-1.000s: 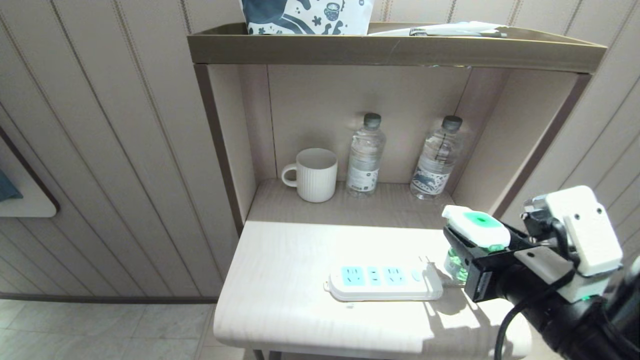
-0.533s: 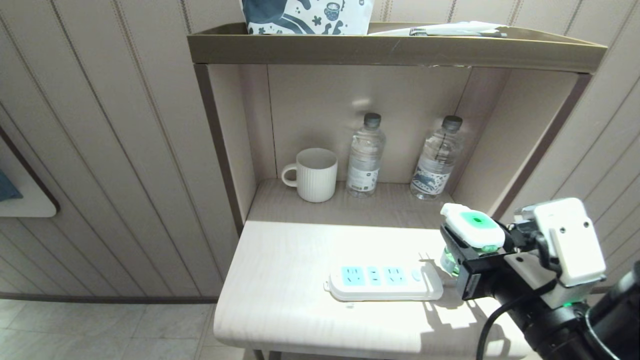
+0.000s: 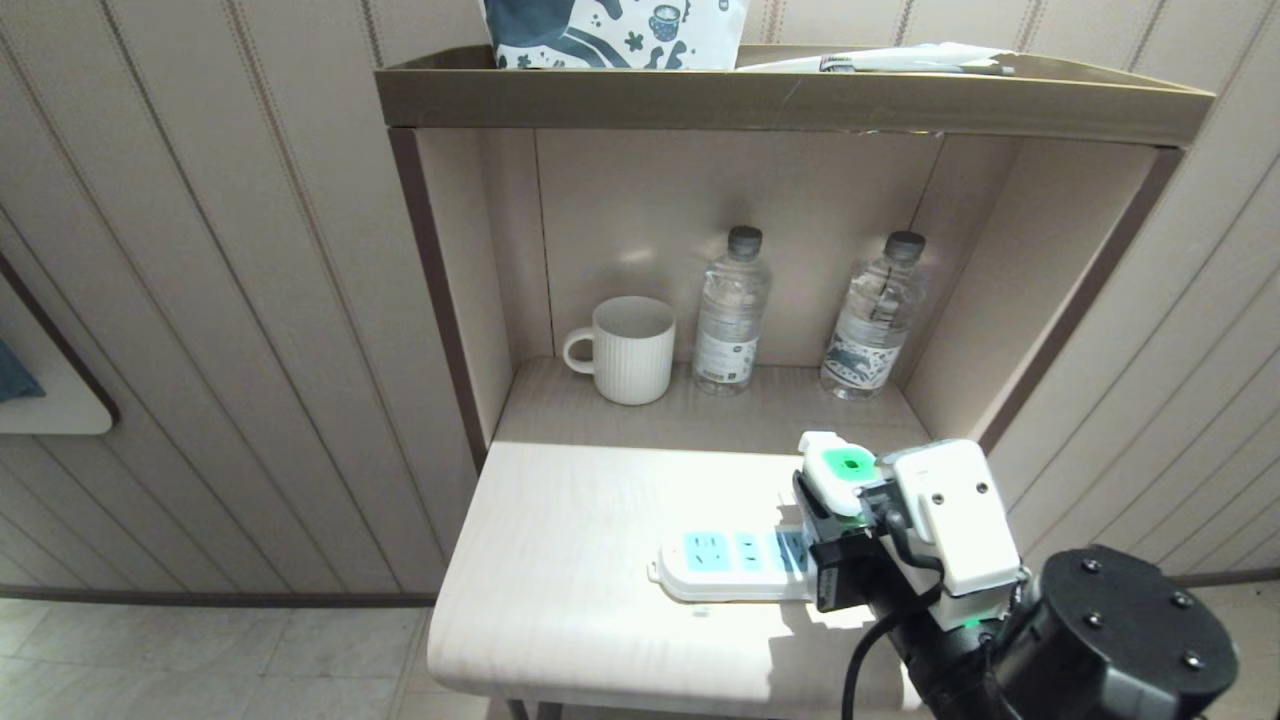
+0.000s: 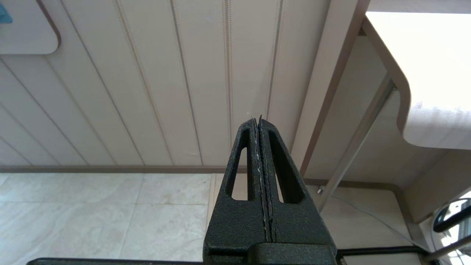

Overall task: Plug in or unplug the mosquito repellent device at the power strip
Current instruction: Place the mosquito repellent liquid on the table

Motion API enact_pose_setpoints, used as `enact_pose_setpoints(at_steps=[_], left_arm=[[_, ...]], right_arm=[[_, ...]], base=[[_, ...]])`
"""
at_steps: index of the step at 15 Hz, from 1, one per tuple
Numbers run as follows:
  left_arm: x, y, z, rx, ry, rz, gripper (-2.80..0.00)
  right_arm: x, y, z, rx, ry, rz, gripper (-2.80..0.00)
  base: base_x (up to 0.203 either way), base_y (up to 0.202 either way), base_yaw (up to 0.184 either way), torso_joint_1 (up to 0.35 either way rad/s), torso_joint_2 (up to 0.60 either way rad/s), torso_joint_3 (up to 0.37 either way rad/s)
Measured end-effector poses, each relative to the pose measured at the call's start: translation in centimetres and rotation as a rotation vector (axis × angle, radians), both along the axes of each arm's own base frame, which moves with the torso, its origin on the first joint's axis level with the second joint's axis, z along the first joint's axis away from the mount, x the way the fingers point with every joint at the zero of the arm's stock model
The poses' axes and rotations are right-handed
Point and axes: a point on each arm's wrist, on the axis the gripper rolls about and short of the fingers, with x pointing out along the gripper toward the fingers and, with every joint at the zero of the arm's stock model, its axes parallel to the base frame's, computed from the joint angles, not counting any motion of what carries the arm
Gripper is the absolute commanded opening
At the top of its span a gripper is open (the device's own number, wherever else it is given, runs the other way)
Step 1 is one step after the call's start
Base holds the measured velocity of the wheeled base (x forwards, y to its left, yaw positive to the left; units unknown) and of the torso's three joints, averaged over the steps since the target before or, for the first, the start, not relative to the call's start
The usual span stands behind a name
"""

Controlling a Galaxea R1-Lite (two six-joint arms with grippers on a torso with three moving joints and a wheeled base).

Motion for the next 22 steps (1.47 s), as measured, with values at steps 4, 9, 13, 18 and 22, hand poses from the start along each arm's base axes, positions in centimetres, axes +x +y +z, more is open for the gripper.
enact_pose_setpoints(at_steps=[4, 9, 13, 18, 22], left_arm=[[0.0, 0.0, 0.0, 0.0, 0.0, -0.001, -2.8], [0.0, 0.0, 0.0, -0.001, 0.0, 0.0, -2.8], [0.0, 0.0, 0.0, 0.0, 0.0, 0.0, -2.8], [0.0, 0.0, 0.0, 0.0, 0.0, 0.0, -2.8], [0.0, 0.0, 0.0, 0.0, 0.0, -0.001, -2.8]], right_arm=[[-0.6, 1.2, -0.5, -0.013, 0.011, 0.015, -2.8], [-1.1, 2.0, -0.4, -0.009, 0.009, 0.045, -2.8], [-1.2, 2.7, -0.4, -0.001, 0.006, 0.049, -2.8], [-1.1, 3.4, -0.4, 0.017, 0.005, 0.032, -2.8], [-1.0, 3.8, -0.3, 0.043, 0.004, -0.001, -2.8]], base=[[0.0, 0.0, 0.0, 0.0, 0.0, 0.0], [0.0, 0.0, 0.0, 0.0, 0.0, 0.0], [0.0, 0.0, 0.0, 0.0, 0.0, 0.0], [0.0, 0.0, 0.0, 0.0, 0.0, 0.0], [0.0, 0.0, 0.0, 0.0, 0.0, 0.0]])
